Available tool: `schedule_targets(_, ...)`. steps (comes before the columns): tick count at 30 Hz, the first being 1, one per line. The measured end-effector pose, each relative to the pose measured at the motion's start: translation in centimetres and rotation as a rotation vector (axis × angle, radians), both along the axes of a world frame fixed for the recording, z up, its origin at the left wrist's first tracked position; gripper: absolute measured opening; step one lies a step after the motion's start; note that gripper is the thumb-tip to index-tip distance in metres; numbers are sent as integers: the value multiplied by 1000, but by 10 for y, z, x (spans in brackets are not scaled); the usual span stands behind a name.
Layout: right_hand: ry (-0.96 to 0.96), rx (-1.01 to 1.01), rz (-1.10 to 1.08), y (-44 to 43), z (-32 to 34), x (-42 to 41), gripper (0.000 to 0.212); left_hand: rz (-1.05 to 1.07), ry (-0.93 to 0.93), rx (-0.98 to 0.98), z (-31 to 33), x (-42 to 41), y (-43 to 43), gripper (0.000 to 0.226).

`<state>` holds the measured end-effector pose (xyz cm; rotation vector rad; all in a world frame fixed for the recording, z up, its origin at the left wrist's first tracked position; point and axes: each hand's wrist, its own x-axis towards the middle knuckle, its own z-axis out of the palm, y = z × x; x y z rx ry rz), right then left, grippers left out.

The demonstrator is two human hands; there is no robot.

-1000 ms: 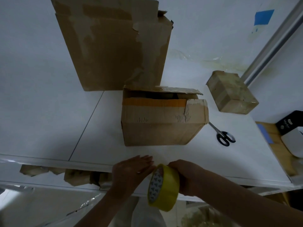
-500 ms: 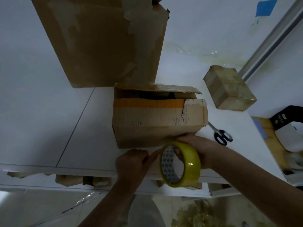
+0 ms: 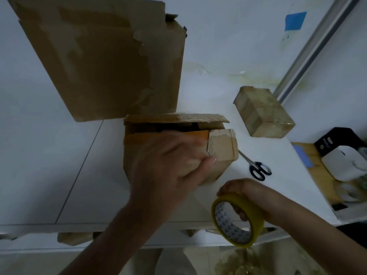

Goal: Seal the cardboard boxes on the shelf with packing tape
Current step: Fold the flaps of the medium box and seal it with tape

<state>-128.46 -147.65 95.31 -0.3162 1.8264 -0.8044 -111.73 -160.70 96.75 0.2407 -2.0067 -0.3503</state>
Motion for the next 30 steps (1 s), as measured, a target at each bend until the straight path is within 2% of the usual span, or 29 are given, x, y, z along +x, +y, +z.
schedule_targets(1,-19,-9,10,1,2,2,17,15,-77,9,9,-9,-4,25)
schedule_targets(5,-84,-88,100,11,7,8,17,141,-560,223,26,-32,-10,73)
schedule_targets(7,-78,-135,126,16,7,11,17,229,-707,184,25,-40,-11,86)
schedule_targets(11,-95,-221,150,25,10,11,11,330,-821,70,25,-47,-8,82)
schedule_targets(14,-104,-289,117,33,13,8,9,319,-795,44,29,-47,-4,70)
schedule_targets(18,-110,-379,47,43,20,4,6,230,-504,148,32,-42,6,35)
schedule_targets(20,-143,-434,0,47,24,3,6,216,-423,158,33,-39,15,24)
schedule_targets(25,-247,-606,1,57,29,2,21,250,-467,120,21,-30,28,37)
schedule_targets(27,-313,-666,-8,60,31,3,21,235,-388,48,13,-26,35,19)
schedule_targets(30,-359,-703,-32,62,35,9,23,217,-296,11,-11,-23,49,21)
